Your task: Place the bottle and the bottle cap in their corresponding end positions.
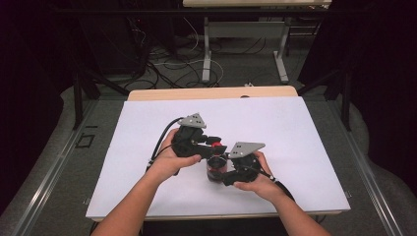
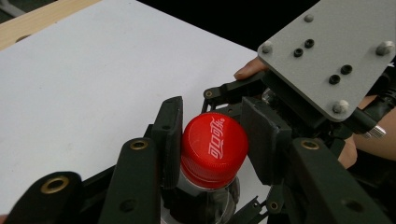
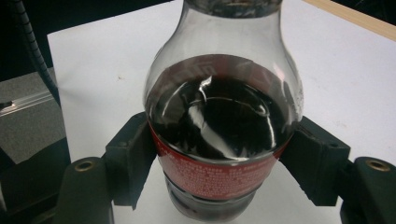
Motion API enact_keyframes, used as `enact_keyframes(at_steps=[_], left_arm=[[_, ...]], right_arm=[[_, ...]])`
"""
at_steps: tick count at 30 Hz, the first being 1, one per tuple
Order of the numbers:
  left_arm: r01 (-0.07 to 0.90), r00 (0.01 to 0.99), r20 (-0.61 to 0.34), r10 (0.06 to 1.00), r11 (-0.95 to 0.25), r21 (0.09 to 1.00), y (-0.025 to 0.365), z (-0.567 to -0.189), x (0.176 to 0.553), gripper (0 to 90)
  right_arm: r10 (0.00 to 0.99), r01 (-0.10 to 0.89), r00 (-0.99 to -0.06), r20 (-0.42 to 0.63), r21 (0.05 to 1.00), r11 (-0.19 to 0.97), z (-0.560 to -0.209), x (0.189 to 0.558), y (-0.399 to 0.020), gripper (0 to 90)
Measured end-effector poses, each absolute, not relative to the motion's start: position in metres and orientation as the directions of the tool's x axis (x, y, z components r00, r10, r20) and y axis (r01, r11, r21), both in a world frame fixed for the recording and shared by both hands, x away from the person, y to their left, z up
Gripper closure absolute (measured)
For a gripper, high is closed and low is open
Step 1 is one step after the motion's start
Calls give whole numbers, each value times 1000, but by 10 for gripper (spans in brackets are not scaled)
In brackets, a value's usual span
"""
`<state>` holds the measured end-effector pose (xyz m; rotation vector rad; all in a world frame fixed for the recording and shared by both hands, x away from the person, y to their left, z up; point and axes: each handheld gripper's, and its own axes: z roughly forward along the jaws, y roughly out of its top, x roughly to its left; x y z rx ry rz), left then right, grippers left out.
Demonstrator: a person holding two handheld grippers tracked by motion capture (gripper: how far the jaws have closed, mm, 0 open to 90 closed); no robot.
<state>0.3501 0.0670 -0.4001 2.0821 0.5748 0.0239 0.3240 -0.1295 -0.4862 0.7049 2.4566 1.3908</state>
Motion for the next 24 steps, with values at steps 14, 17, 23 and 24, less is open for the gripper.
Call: enact_keyframes(at_steps=[14,17,23,24], left_arm=[[564,712,-260,652,-310,765,51,-397,341,612],[587,691,-272,670,-301,751,49,-396,340,612],[577,701,-264,663,-308,757,50,-393,341,610],[573,704,-267,658,-305,760,51,-393,341,610]], right_arm=[[573,343,-818,41,836,430,-487,325,-129,297],[580,341,-814,35,837,428,-488,326,-130,297],[579,340,-815,38,840,424,-488,326,-130,297],[579,340,-815,37,839,425,-488,326,-130,297]])
